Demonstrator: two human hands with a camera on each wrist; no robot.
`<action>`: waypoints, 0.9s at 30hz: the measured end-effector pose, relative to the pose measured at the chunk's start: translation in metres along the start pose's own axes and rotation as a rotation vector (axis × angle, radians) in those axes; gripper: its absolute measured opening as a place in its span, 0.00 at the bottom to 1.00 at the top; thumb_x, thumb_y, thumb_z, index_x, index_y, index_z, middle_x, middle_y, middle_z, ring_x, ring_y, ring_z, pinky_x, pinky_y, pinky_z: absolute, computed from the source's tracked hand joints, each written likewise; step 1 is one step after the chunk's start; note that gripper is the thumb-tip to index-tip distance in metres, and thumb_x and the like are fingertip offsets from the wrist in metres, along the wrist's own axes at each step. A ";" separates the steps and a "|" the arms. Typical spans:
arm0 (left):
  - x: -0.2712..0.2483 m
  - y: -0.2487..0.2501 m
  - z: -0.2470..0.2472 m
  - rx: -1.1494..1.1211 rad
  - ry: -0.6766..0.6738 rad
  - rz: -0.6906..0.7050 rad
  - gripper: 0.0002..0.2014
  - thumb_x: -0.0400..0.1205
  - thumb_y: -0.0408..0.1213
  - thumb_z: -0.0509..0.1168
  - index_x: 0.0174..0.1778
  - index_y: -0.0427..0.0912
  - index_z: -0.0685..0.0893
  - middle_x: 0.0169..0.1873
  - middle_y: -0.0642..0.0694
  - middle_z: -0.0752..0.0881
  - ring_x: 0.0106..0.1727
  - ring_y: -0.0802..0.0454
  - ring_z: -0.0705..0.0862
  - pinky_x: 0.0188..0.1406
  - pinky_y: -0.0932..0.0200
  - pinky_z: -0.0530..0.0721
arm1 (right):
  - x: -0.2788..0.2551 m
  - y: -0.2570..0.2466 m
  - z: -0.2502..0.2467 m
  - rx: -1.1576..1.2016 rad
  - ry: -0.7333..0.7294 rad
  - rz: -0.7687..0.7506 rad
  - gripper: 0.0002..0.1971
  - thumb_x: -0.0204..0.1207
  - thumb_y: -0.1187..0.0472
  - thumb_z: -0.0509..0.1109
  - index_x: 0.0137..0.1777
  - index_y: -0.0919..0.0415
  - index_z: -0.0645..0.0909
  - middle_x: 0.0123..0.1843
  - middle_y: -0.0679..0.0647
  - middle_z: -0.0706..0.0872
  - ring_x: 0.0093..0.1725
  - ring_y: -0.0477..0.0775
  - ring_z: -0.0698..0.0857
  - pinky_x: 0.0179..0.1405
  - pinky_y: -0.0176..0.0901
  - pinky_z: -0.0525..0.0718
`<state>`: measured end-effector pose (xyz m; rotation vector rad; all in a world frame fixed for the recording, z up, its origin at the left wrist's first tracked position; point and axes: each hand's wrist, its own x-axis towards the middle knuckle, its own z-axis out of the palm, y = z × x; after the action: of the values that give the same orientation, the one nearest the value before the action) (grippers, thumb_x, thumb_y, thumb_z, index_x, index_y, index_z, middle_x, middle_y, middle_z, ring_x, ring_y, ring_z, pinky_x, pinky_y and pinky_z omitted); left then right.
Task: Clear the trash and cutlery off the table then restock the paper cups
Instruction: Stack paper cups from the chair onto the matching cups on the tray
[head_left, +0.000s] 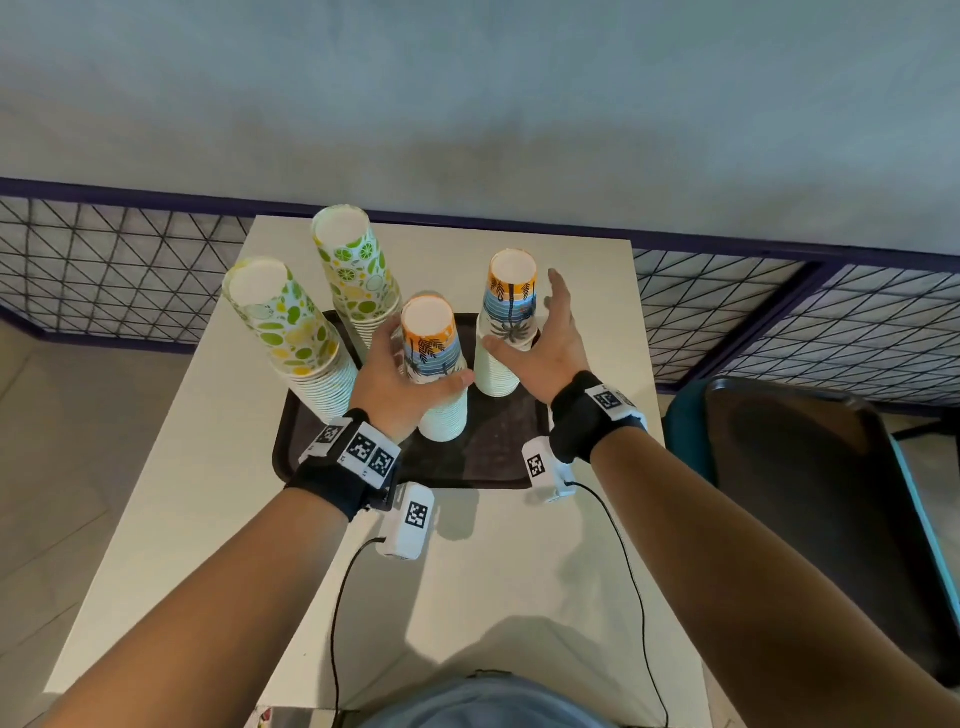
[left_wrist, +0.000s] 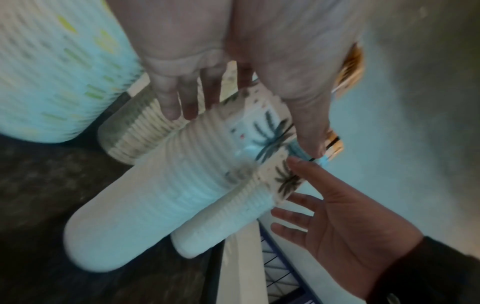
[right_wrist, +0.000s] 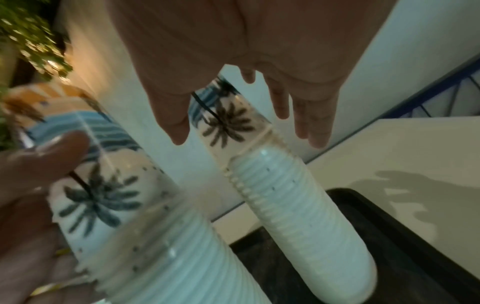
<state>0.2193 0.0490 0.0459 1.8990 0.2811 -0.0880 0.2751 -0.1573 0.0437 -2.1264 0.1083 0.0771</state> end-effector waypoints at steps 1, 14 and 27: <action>-0.003 0.010 -0.005 0.028 0.024 0.041 0.59 0.61 0.56 0.89 0.86 0.52 0.64 0.79 0.48 0.79 0.79 0.48 0.79 0.80 0.41 0.80 | -0.002 -0.006 -0.006 0.001 0.026 -0.044 0.58 0.70 0.49 0.83 0.89 0.48 0.43 0.86 0.57 0.64 0.83 0.58 0.68 0.75 0.44 0.69; -0.007 0.068 -0.023 0.685 -0.136 0.208 0.41 0.76 0.49 0.80 0.79 0.62 0.64 0.65 0.42 0.83 0.64 0.37 0.85 0.60 0.42 0.87 | 0.032 -0.070 -0.016 -0.531 -0.161 -0.186 0.39 0.74 0.50 0.77 0.82 0.36 0.62 0.75 0.61 0.70 0.68 0.70 0.82 0.62 0.55 0.85; 0.015 0.072 -0.015 0.637 -0.154 0.305 0.37 0.77 0.37 0.81 0.77 0.54 0.68 0.64 0.43 0.86 0.61 0.39 0.86 0.61 0.43 0.87 | 0.011 -0.057 -0.033 -0.601 -0.179 -0.213 0.30 0.74 0.52 0.77 0.73 0.43 0.69 0.61 0.56 0.75 0.54 0.64 0.85 0.48 0.50 0.89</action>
<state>0.2501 0.0430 0.1141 2.5273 -0.1691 -0.1268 0.2925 -0.1557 0.1077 -2.7024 -0.2822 0.1926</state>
